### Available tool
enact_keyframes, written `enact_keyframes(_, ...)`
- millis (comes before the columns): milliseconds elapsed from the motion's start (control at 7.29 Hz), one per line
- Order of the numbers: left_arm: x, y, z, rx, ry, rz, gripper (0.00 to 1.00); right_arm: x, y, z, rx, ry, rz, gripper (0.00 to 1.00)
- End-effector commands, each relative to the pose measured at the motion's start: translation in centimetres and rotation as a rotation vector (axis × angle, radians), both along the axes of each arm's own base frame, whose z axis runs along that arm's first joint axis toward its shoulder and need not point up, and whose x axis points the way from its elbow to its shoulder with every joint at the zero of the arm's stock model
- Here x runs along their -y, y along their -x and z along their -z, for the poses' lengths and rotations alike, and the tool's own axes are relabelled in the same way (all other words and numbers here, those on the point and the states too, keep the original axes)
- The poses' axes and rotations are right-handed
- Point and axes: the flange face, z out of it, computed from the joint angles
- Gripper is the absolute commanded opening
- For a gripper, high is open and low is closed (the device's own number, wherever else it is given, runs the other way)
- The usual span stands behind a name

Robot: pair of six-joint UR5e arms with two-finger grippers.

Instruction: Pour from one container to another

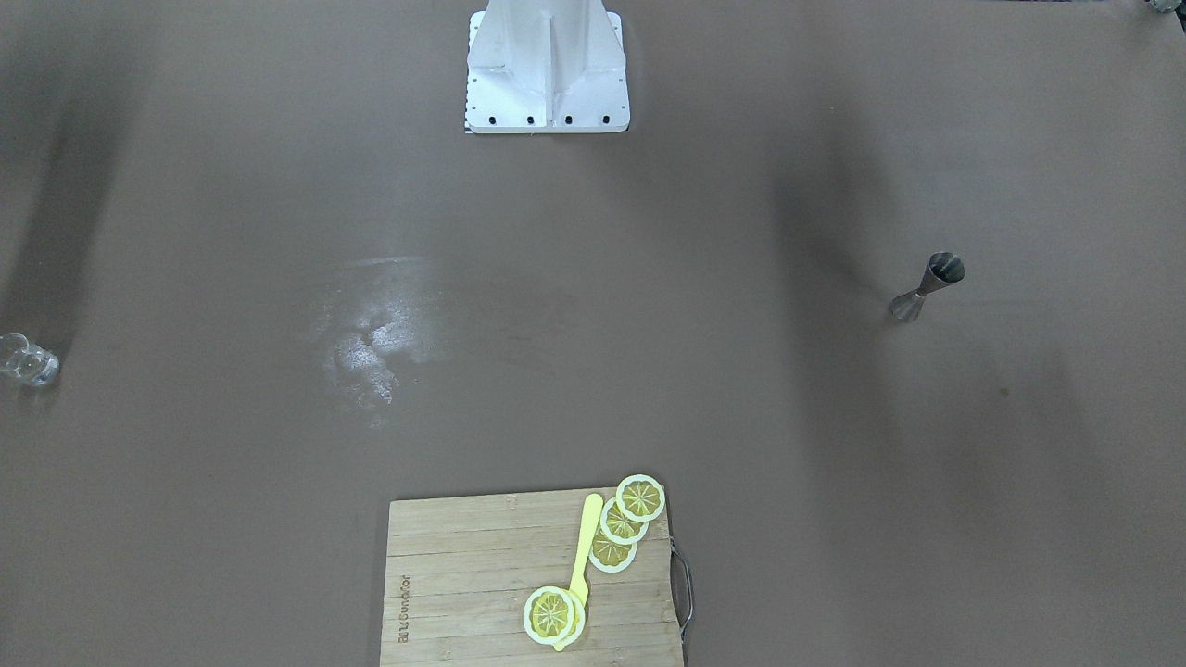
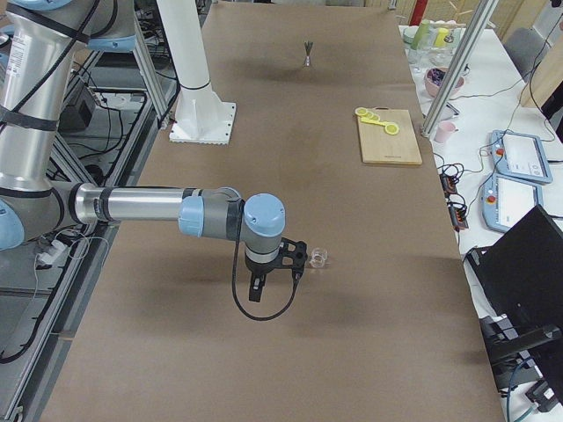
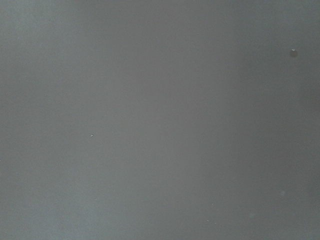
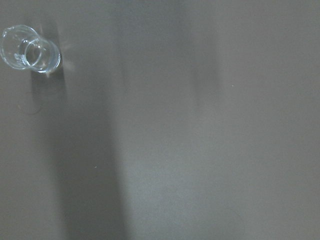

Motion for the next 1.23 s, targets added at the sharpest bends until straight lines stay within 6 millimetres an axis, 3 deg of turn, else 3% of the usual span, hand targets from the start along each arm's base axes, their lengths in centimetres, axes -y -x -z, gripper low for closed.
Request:
enact_keyframes(0,0.17,0.01,-0.22,0.002,-0.001,0.000,0.98,0.13,0.02,0.11,0.002,-0.004,0.001,1.00)
enact_keyframes(1097,0.48,-0.01,0.24,-0.005,0.002,0.014,0.98,0.56,0.05,0.48,0.005,-0.019,0.001,1.00)
